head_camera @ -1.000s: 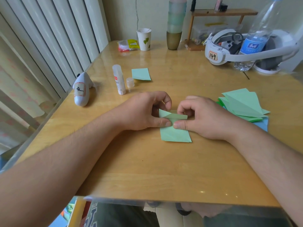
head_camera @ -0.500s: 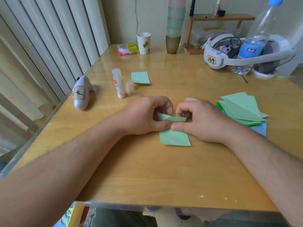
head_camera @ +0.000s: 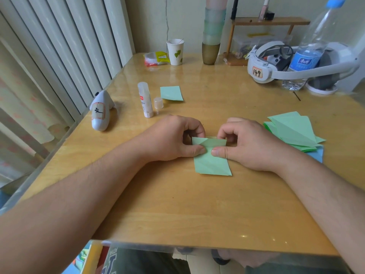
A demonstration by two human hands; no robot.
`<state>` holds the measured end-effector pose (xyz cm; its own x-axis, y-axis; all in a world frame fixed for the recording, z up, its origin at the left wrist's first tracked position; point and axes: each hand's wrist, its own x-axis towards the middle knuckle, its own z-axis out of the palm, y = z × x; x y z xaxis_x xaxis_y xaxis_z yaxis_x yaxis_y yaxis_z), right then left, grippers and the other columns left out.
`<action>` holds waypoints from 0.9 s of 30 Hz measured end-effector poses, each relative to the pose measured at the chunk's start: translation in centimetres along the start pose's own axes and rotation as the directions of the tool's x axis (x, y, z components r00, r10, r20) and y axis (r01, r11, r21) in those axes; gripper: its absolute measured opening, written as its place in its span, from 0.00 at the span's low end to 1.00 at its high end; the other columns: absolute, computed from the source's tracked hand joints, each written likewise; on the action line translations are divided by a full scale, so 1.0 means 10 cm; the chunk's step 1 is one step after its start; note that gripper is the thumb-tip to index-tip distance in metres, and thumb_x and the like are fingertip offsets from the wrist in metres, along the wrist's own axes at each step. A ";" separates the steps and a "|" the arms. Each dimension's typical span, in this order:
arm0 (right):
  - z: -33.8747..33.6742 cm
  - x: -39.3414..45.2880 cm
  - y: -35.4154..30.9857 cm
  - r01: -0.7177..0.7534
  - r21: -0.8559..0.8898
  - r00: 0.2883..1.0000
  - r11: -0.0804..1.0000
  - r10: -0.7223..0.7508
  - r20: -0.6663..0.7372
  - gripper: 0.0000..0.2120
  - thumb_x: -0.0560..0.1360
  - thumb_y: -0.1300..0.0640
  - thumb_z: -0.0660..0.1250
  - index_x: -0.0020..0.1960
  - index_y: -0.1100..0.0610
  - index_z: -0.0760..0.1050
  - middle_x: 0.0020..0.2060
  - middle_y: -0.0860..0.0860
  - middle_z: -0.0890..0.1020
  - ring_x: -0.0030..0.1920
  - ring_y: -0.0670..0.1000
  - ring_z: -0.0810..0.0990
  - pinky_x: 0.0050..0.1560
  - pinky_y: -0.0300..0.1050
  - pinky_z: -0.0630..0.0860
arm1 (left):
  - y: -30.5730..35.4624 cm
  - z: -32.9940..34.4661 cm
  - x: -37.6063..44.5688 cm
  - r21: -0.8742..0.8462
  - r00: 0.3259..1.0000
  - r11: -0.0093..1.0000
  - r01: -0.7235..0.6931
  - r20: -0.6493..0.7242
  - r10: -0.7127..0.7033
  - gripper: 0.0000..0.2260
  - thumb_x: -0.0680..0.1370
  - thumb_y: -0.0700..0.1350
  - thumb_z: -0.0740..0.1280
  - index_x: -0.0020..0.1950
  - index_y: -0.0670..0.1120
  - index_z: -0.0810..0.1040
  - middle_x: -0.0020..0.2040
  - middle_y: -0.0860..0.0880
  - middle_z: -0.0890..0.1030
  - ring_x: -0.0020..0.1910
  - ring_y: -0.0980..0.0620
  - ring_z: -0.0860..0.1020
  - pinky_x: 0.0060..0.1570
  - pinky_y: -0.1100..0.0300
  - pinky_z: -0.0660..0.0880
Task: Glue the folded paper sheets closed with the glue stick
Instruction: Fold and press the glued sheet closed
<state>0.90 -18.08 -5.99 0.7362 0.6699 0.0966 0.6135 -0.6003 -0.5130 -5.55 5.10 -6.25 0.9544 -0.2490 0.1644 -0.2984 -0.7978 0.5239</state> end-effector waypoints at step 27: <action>0.03 0.01 -0.01 -0.005 -0.035 1.000 0.999 0.004 -0.031 0.14 0.70 0.41 0.79 0.39 0.45 0.75 0.42 0.45 0.75 0.48 0.43 0.72 0.43 0.42 0.66 | -0.01 0.01 0.02 0.024 0.999 0.999 0.029 -0.033 -0.028 0.09 0.73 0.53 0.79 0.41 0.54 0.81 0.40 0.55 0.79 0.41 0.53 0.77 0.39 0.59 0.74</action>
<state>0.83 -17.82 -6.13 0.7470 0.6537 0.1212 0.6196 -0.6184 -0.4834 -5.30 5.09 -6.38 0.9618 -0.2087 0.1771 -0.2710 -0.8178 0.5078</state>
